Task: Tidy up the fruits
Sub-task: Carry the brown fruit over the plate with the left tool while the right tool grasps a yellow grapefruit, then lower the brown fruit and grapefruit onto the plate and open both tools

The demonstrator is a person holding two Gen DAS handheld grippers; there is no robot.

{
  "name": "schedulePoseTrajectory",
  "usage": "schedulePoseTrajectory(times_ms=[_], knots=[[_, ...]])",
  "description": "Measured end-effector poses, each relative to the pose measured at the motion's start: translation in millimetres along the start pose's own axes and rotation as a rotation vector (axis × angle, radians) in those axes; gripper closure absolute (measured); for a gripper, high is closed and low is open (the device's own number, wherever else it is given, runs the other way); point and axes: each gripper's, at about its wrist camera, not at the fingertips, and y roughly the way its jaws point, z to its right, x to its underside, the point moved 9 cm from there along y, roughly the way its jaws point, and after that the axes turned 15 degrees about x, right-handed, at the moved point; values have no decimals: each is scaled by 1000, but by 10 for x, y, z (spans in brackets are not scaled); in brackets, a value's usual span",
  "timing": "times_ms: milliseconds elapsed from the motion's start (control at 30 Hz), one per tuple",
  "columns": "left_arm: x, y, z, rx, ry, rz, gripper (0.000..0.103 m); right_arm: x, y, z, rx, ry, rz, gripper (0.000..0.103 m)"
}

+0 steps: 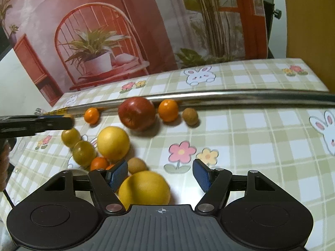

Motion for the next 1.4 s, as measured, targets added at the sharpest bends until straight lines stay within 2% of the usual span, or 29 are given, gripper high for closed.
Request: schedulePoseTrajectory(times_ms=[200, 433, 667, 1100, 1400], knots=[[221, -286, 48, -41, -10, 17, 75, 154, 34, -102, -18, -12, -47, 38], [502, -492, -35, -70, -76, 11, 75, 253, 141, -172, -25, -11, -81, 38], [717, -555, -53, -70, -116, -2, 75, 315, 198, -213, -26, -21, -92, 45], [850, -449, 14, -51, -102, -36, 75, 328, 76, -139, 24, -27, -39, 46], [877, -408, -6, -54, -112, -36, 75, 184, -176, -347, -28, -68, 17, 46]])
